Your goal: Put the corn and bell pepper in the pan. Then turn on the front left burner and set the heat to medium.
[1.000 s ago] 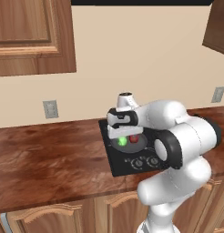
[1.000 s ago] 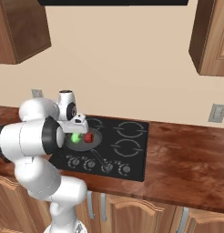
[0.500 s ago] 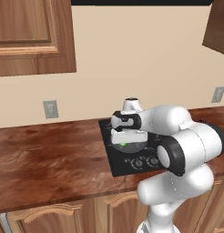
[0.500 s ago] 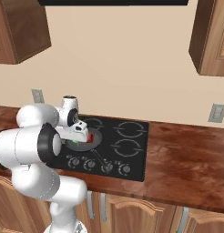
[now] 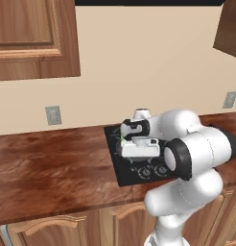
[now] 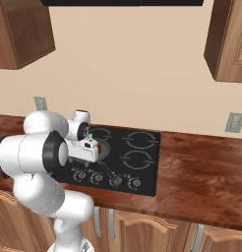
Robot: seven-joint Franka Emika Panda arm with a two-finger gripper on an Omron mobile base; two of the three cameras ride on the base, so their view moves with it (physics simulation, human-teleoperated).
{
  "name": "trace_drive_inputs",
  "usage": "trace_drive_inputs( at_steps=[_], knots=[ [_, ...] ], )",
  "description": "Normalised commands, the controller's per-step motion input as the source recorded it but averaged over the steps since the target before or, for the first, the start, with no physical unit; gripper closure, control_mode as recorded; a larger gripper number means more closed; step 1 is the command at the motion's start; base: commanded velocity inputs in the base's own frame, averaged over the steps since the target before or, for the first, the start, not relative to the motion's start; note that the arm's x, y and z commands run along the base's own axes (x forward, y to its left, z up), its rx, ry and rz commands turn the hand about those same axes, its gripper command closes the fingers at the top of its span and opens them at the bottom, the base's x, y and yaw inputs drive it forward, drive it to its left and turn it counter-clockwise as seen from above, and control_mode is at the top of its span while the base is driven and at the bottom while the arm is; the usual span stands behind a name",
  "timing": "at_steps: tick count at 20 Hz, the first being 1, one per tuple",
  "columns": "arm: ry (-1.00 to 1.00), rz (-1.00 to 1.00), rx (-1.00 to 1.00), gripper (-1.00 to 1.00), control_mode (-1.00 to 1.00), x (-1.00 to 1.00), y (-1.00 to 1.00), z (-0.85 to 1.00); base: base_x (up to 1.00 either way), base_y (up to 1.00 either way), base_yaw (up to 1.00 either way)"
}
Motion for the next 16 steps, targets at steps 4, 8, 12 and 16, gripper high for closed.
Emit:
trace_drive_inputs(
  at_steps=[4, 8, 12, 16],
  knots=[
    [0.0, -0.09, 0.0, -1.0, -1.0, -0.46, -0.08, 0.0, 0.0, 0.0, 0.0],
    [0.03, -0.06, 0.0, -1.0, -1.0, -0.35, 0.0, 0.0, 0.0, 0.0, 0.0],
    [0.01, -0.02, -0.03, -1.0, -1.0, -0.03, 0.0, -0.13, 0.0, 0.0, 0.0],
    [0.0, 0.0, -0.11, -1.0, -1.0, 0.01, 0.0, -0.12, 0.0, 0.0, 0.0]
  ],
)
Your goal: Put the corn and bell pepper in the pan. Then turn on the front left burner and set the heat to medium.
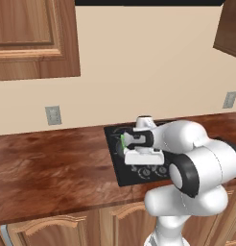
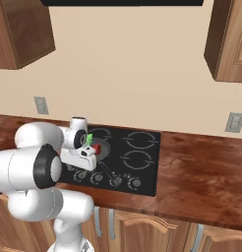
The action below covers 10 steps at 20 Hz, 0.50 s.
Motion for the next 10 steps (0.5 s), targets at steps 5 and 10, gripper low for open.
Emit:
trace_drive_inputs(
  at_steps=[5, 10],
  knots=[
    [0.0, 0.0, -0.07, -1.0, -1.0, 0.02, 0.0, -0.07, 0.0, 0.0, 0.0],
    [0.0, 0.0, 0.0, -1.0, -1.0, 0.07, -0.01, 0.0, 0.0, 0.0, 0.0]
  ],
)
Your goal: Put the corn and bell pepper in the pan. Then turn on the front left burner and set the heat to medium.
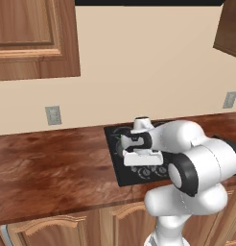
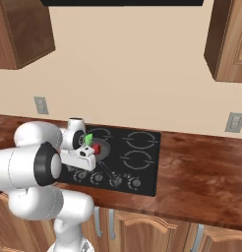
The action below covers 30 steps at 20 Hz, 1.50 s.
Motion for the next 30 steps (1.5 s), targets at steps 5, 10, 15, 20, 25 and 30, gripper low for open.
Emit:
trace_drive_inputs(
  at_steps=[5, 10, 15, 20, 25, 30],
  knots=[
    [0.0, 0.0, 0.0, -1.0, -1.0, 0.0, -0.18, 0.0, 0.0, 0.0, 0.0],
    [0.0, 0.0, 0.0, -1.0, -1.0, 0.06, -0.2, 0.0, 0.0, 0.0, 0.0],
    [0.0, 0.0, 0.0, -1.0, -1.0, 0.03, 0.0, 0.0, 0.0, 0.0, 0.0],
    [0.0, 0.02, 0.0, -1.0, -1.0, -0.17, 0.0, 0.0, 0.0, 0.0, 0.0],
    [0.0, 0.03, 0.0, -1.0, -1.0, -0.06, 0.03, -0.08, 0.0, 0.0, 0.0],
    [-0.01, 0.01, 0.0, -1.0, -1.0, 0.21, 0.09, -0.01, 0.0, 0.0, 0.0]
  ],
)
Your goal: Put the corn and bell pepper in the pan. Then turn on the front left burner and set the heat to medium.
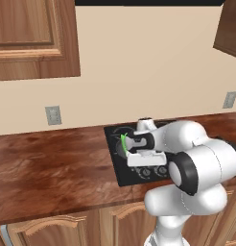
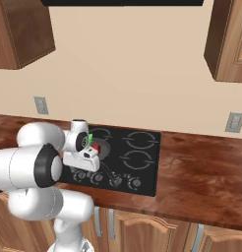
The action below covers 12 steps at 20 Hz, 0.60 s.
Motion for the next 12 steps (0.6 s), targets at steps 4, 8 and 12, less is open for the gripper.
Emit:
trace_drive_inputs(
  at_steps=[4, 8, 12],
  knots=[
    [0.0, 0.0, 0.0, -1.0, -1.0, 0.2, 0.04, 0.0, 0.0, 0.0, 0.0],
    [0.0, 0.0, 0.0, -1.0, -1.0, 0.0, 0.0, -0.01, 0.0, 0.0, 0.0],
    [0.0, 0.0, 0.0, -1.0, -1.0, 0.0, 0.0, -0.13, 0.0, 0.0, 0.0]
  ],
)
